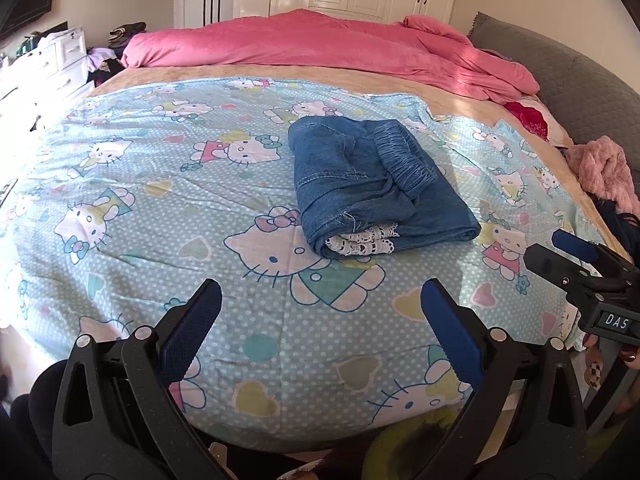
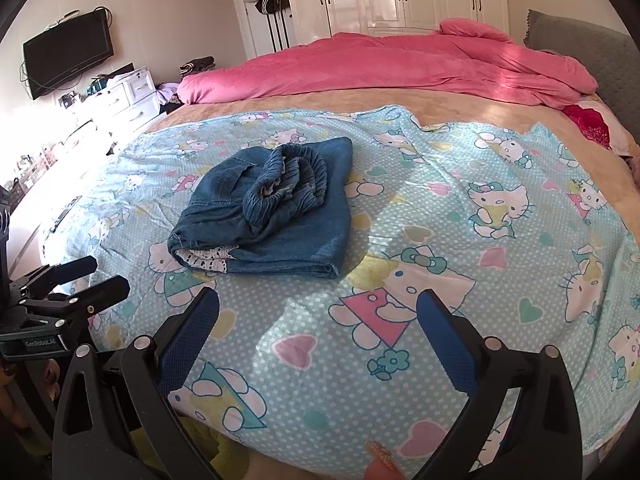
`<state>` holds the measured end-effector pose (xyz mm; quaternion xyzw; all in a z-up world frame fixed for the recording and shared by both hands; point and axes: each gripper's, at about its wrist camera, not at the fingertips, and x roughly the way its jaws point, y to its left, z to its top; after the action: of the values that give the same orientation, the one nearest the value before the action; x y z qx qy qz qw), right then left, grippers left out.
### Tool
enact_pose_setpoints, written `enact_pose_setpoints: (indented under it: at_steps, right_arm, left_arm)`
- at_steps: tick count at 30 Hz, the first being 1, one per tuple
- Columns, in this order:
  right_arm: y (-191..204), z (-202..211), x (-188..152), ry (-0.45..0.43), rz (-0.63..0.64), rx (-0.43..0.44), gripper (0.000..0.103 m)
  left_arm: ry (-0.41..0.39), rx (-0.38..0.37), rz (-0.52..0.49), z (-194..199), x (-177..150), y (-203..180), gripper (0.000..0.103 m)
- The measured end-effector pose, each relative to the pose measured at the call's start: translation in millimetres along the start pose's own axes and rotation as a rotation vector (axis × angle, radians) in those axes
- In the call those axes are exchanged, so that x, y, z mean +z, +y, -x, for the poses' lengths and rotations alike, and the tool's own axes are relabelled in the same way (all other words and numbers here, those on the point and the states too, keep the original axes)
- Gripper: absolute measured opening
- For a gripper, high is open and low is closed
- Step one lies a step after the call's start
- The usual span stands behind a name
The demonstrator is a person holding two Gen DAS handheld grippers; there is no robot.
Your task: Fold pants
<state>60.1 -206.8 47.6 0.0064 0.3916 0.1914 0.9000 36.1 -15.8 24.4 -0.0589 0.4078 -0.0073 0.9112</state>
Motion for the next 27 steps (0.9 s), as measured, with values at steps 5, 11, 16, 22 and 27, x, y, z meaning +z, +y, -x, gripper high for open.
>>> enact_pose_setpoints:
  at_steps: [5, 11, 16, 22, 27]
  right_arm:
    - [1.5, 0.1, 0.4, 0.0, 0.002, -0.001, 0.099]
    - [4.4, 0.8, -1.2, 0.004, 0.004, 0.006, 0.099]
    - [3.4, 2.3, -1.5, 0.003, 0.003, 0.003, 0.099]
    - [1.8, 3.3, -2.1, 0.005, 0.002, 0.002, 0.099]
    - [1.8, 5.3, -2.3, 0.003, 0.005, 0.0, 0.099]
  left_arm:
    - [0.002, 0.011, -0.007, -0.3, -0.6, -0.6, 0.094]
    - [0.001, 0.008, -0.009, -0.3, -0.4, -0.8, 0.094]
    - [0.008, 0.006, 0.003, -0.7, -1.5, 0.6, 0.094]
    - [0.009, 0.008, 0.003, -0.2, -2.0, 0.6, 0.094]
    - [0.008, 0.007, 0.003, 0.2, -2.1, 0.9, 0.094]
